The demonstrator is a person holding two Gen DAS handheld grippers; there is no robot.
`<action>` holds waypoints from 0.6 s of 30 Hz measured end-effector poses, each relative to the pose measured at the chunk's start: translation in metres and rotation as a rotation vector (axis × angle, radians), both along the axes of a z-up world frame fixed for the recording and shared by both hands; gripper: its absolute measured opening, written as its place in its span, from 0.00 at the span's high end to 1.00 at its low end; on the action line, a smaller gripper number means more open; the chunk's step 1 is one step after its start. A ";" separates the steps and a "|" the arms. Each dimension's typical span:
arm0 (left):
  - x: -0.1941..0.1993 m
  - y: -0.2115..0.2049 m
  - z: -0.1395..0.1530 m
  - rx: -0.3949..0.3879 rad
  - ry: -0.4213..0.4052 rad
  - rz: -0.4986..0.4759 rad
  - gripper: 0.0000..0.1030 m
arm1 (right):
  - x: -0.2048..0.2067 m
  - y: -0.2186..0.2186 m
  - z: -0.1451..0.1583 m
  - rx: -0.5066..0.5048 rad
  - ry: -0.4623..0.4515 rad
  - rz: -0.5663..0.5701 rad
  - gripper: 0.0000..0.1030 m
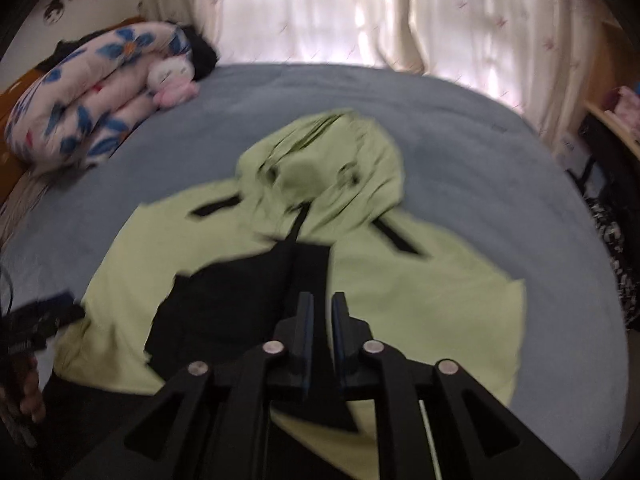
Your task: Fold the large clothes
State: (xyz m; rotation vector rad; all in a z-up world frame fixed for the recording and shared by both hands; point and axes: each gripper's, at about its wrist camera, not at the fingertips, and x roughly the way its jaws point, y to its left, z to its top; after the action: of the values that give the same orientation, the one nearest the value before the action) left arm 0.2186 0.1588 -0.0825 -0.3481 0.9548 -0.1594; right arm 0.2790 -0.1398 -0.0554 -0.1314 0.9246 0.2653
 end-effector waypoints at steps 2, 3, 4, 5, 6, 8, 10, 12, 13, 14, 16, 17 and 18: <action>-0.001 -0.001 -0.001 0.001 -0.002 0.000 0.26 | -0.014 0.018 -0.012 0.022 0.004 0.067 0.58; -0.001 -0.001 -0.001 0.004 -0.004 0.000 0.26 | -0.020 0.027 -0.016 0.023 -0.003 0.098 0.53; -0.002 0.000 0.000 0.010 -0.009 -0.001 0.26 | -0.027 0.039 -0.021 0.013 -0.013 0.138 0.53; -0.001 0.001 0.001 0.013 -0.011 -0.002 0.26 | -0.031 0.047 -0.024 0.005 -0.017 0.165 0.53; -0.001 0.001 0.001 0.016 -0.012 -0.001 0.26 | -0.034 0.060 -0.027 -0.007 -0.022 0.203 0.53; 0.000 0.005 0.002 0.019 -0.014 0.006 0.26 | -0.039 0.081 -0.034 -0.022 -0.024 0.261 0.53; 0.001 0.011 0.002 0.013 -0.014 0.016 0.26 | -0.036 0.098 -0.047 -0.045 -0.014 0.291 0.51; 0.002 0.014 0.000 0.007 -0.008 0.028 0.26 | -0.025 0.112 -0.065 -0.067 0.026 0.292 0.48; 0.003 0.017 -0.001 0.000 -0.001 0.034 0.26 | -0.020 0.117 -0.074 -0.071 0.060 0.291 0.48; 0.003 0.019 -0.003 -0.005 0.004 0.038 0.26 | -0.017 0.120 -0.083 -0.080 0.089 0.288 0.48; 0.003 0.022 -0.006 -0.013 0.015 0.044 0.26 | -0.013 0.126 -0.097 -0.118 0.101 0.280 0.48; 0.003 0.023 -0.007 -0.011 0.017 0.046 0.26 | -0.014 0.127 -0.097 -0.125 0.090 0.281 0.49; 0.002 0.024 -0.007 -0.008 0.017 0.047 0.26 | -0.016 0.126 -0.094 -0.117 0.086 0.279 0.62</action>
State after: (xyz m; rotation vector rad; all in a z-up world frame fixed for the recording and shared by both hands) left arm 0.2203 0.1833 -0.0894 -0.3797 0.9618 -0.1174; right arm 0.2633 -0.0136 -0.1496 -0.3607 1.0072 0.4783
